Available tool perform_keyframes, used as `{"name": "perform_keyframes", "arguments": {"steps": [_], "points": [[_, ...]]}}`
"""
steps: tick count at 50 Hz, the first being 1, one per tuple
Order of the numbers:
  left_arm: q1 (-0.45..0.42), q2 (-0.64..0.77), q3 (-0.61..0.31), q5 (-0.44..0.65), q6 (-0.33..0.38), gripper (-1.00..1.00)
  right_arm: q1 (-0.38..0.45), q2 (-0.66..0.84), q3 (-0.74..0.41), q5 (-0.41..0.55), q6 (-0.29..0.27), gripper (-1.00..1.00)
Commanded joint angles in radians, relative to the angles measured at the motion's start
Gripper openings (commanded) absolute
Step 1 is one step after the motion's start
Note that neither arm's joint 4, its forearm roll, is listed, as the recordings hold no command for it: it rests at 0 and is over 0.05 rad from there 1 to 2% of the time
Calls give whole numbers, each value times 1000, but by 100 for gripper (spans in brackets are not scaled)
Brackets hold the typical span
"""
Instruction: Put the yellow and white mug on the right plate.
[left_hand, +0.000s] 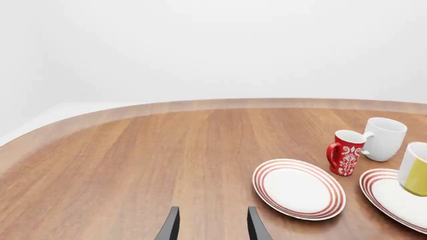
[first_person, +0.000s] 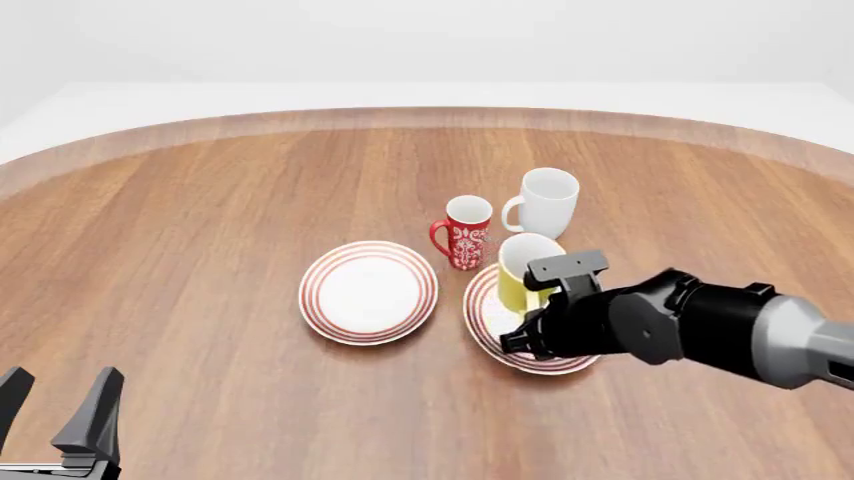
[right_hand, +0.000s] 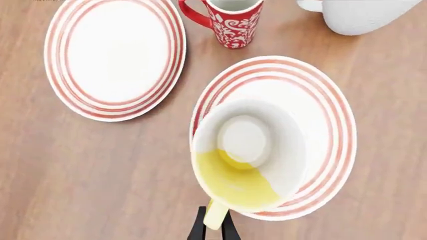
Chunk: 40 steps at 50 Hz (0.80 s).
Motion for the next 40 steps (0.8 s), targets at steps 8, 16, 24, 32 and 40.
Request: {"name": "perform_keyframes", "arguments": {"steps": [8,16,24,32,40], "points": [[0,0,0,0,0,100,-86,52,9,-62,-11,-100],[0,0,0,0,0,100,-102,111,4,-98,-16,-100],[0,0,0,0,0,100,-124,148,-4,-121,-27,-100],[0,0,0,0,0,100,-119,172,-26,-121,-22,-100],[0,0,0,0,0,100,-115,189,-33,-131,-16,-100]]}}
